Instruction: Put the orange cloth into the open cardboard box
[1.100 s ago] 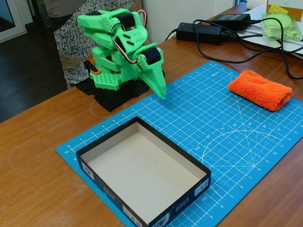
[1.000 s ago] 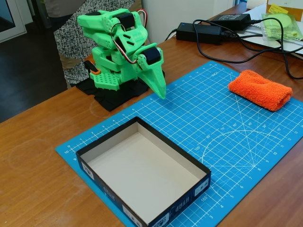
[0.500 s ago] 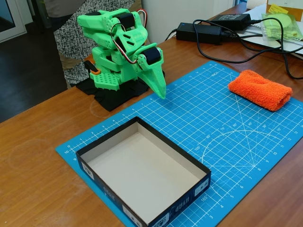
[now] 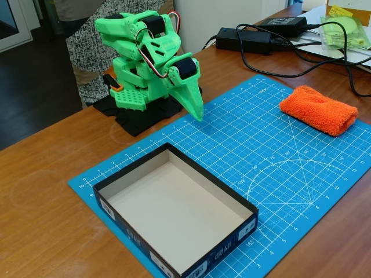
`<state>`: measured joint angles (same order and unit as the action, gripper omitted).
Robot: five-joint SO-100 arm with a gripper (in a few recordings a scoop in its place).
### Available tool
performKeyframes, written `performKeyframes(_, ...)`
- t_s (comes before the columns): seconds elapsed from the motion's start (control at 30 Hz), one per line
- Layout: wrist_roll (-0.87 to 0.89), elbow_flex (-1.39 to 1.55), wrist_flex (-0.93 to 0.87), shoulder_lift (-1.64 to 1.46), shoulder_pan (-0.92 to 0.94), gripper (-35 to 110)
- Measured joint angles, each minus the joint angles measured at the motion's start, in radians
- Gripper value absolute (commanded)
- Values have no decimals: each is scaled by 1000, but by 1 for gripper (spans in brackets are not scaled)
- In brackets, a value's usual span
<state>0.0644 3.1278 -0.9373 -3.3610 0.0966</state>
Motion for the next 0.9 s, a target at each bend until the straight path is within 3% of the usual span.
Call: performKeyframes(0.9, 0, 0, 0, 0, 3, 0)
